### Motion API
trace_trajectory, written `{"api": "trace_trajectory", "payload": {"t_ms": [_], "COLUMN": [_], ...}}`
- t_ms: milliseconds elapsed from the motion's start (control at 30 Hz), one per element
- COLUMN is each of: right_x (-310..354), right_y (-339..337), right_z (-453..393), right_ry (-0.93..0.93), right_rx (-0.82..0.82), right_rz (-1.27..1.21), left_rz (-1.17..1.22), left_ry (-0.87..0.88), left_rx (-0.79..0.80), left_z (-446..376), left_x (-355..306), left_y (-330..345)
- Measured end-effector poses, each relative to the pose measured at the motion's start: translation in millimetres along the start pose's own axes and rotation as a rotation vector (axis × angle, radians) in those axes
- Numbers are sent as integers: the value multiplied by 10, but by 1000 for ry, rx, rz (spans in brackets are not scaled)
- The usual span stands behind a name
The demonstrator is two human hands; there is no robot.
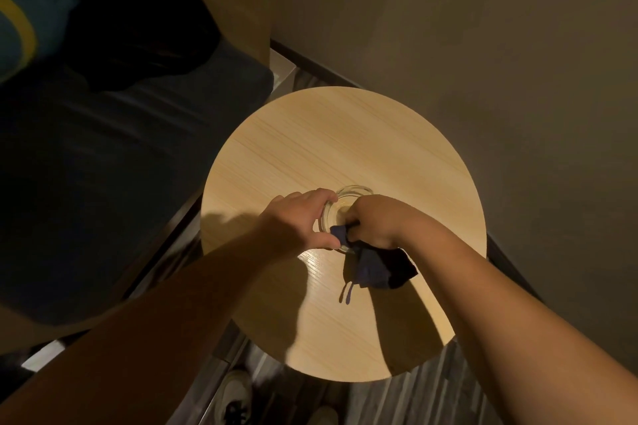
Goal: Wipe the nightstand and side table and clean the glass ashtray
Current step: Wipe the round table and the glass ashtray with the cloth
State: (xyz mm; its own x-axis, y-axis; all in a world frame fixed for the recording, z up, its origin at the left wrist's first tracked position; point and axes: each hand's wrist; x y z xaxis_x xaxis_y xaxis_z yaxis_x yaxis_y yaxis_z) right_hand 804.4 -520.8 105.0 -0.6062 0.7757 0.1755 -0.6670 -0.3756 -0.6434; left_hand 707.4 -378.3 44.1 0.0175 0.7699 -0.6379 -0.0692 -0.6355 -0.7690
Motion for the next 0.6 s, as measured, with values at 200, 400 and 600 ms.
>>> {"api": "trace_trajectory", "payload": {"t_ms": [200,400,600], "right_x": [-37,44,-41], "right_y": [62,283,306], "right_z": [-49,-76,123], "right_ry": [-9,166,133], "right_rx": [-20,-277,-259], "right_rz": [-446,-1020,-1512], "left_rz": [70,69,238], "left_ry": [-28,147,13], "left_rx": [89,-100,87], "left_z": [-69,-22,-82], "left_x": [45,87,132], "left_y": [-23,8,-3]}}
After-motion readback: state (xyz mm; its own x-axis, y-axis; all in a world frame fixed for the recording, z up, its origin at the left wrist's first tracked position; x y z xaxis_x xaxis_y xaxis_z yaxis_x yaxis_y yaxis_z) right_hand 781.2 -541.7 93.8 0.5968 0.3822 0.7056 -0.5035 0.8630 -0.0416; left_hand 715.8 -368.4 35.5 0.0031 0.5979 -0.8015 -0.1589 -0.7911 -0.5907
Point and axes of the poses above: each hand's wrist, its own z-axis away from the middle knuckle, its own y-axis out of the palm, x = y × z, and after that the axes turned 1 degree about -z, right-handed
